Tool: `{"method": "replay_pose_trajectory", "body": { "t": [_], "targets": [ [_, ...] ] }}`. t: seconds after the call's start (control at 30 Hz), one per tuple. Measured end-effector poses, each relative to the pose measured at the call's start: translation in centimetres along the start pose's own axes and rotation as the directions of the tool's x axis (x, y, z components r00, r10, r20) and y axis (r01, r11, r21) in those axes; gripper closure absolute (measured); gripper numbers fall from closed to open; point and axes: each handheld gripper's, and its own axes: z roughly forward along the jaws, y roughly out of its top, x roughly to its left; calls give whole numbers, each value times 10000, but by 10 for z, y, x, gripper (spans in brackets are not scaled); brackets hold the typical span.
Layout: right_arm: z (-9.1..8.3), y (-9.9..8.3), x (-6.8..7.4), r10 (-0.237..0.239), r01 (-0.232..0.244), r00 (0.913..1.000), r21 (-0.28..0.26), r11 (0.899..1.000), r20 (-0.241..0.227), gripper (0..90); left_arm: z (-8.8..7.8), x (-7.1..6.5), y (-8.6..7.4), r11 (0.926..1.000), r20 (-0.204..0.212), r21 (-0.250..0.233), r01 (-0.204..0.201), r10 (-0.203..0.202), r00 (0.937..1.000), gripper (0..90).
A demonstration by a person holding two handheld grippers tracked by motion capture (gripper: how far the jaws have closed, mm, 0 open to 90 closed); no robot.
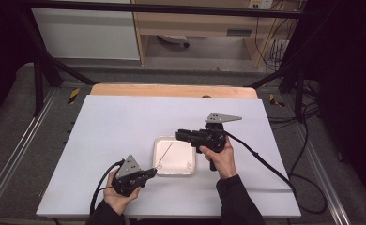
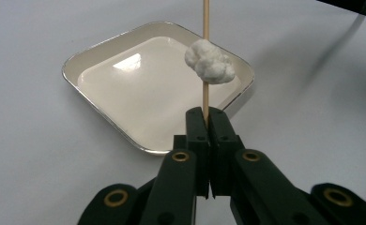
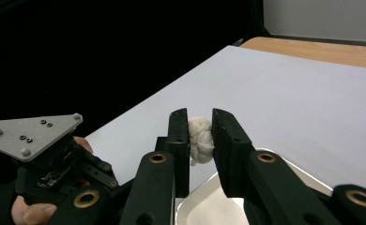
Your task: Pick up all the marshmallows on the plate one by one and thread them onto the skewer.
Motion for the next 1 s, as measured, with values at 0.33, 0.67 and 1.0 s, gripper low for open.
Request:
{"method": "replay_pose_trajectory", "body": {
  "t": [0.33, 0.67, 1.0],
  "targets": [
    [8, -3, 0, 179, -177, 9996, 110, 9998, -236, 779, 0, 0, 0, 10000, -11, -17, 4, -4, 10000, 888],
    [11, -7, 1, 298, -292, 9989, 157, 9994, -362, 782, 0, 0, 0, 10000, -38, -63, 64, -64, 10000, 889],
    [17, -12, 4, 597, -607, 9965, -150, 9980, -580, 796, 1, -2, -4, 9992, -261, -332, 204, -212, 9994, 890]
  ]
}}
